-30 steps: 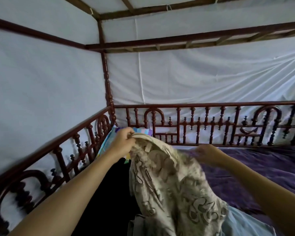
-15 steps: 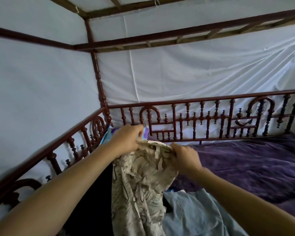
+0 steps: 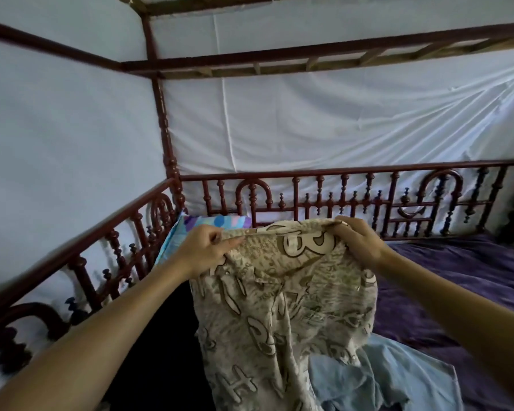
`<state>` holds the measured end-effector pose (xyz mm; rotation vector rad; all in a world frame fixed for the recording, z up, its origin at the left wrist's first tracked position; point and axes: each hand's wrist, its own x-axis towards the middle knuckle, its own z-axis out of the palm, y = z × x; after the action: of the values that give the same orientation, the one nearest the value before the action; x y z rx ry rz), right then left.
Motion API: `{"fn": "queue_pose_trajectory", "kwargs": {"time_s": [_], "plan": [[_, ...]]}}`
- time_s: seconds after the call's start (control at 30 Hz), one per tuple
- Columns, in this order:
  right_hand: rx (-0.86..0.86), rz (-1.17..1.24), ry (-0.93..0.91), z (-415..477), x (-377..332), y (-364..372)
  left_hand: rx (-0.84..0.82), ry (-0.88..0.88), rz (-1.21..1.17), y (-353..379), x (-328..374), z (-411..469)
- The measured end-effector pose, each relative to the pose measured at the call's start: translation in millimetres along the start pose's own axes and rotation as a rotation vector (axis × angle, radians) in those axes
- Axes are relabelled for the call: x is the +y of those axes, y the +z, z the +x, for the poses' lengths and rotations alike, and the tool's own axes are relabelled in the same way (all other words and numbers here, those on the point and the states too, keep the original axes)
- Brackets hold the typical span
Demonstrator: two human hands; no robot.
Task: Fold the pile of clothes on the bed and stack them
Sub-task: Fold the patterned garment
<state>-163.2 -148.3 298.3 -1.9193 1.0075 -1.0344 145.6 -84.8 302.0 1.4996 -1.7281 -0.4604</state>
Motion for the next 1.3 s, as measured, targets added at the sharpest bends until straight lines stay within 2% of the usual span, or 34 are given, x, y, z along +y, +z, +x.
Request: {"fn": "queue_pose_trajectory", "kwargs": {"time_s": [0.07,0.17,0.23,0.27,0.37,0.57,0.7,0.8,1.0,1.13,1.3], "plan": [[0.009,-0.157,-0.031,-12,-4,-17,-0.099,0.105,0.219,1,8,0],[-0.087,-0.617,-0.060,-34,-9,-45,-0.264,0.215,0.602,-1,13,7],[-0.142,-0.863,-0.069,-52,-4,-51,-0.339,0.244,0.823,3,11,22],[-0.165,-0.907,-0.084,-61,2,-50,-0.366,0.227,0.910,8,9,31],[-0.179,-0.805,-0.079,-91,25,-45,-0.337,0.168,0.935,30,-4,53],[-0.077,-0.207,0.208,-164,69,-94,-0.068,0.022,0.523,87,-41,86],[0.038,0.021,0.396,-226,107,-137,0.050,0.029,0.354,156,-19,113],[0.109,0.016,0.506,-265,148,-161,0.066,0.091,0.369,225,20,131],[0.371,-0.097,0.670,-334,248,-223,0.021,0.229,0.514,394,99,161],[0.493,-0.176,0.828,-379,352,-289,-0.125,0.302,0.523,523,136,176],[0.570,-0.172,1.050,-426,472,-370,-0.331,0.233,0.539,699,174,183]]}}
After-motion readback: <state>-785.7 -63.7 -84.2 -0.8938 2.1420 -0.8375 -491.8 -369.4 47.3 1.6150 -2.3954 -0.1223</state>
